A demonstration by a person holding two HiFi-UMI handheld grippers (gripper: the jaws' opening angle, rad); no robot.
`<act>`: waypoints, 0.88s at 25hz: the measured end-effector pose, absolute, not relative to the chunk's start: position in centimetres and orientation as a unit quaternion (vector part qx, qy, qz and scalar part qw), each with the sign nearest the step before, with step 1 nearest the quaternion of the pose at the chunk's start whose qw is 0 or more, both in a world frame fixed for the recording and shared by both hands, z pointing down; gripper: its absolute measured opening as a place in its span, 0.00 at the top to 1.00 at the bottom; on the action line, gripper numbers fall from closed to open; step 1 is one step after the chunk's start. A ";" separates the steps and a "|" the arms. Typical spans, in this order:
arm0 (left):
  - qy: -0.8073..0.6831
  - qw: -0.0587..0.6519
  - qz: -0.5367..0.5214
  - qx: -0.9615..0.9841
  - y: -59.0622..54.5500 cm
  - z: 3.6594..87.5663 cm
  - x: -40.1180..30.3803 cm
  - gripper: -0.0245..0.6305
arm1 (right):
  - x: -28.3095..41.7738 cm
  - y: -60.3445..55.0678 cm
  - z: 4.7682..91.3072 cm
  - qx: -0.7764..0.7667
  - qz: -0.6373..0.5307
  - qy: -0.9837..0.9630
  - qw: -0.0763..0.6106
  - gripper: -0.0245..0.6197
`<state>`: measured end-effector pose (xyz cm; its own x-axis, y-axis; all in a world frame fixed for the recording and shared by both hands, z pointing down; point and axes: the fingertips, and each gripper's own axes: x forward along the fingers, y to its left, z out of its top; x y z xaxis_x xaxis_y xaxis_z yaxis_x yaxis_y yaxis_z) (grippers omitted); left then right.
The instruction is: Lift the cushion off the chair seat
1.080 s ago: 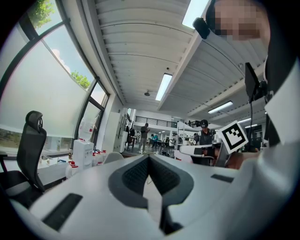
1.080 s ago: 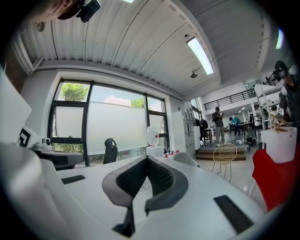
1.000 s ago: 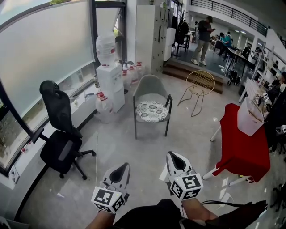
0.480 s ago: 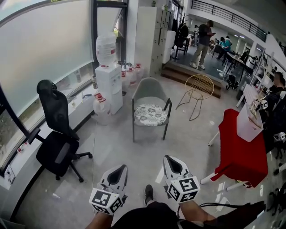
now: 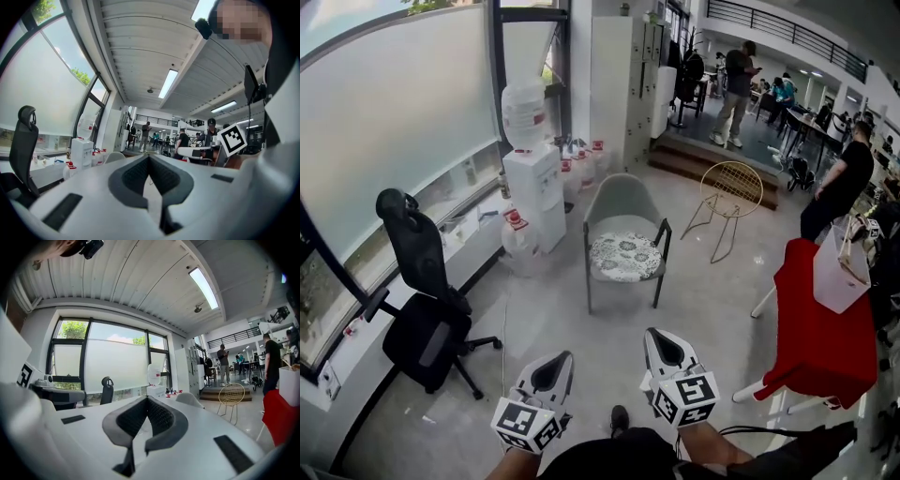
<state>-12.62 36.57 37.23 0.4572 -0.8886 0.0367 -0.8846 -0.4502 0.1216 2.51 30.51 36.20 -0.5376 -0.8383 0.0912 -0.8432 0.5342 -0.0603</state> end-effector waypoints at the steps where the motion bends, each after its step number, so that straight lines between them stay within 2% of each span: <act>1: -0.520 0.062 -0.014 0.852 35.6 37.3 -12.4 0.95 | 2.8 29.5 36.3 0.481 0.051 -0.875 0.024 0.95; 22: -0.518 0.054 0.032 0.853 19.3 35.9 -4.3 0.95 | 10.3 13.9 35.8 0.480 0.065 -0.875 -0.013 0.95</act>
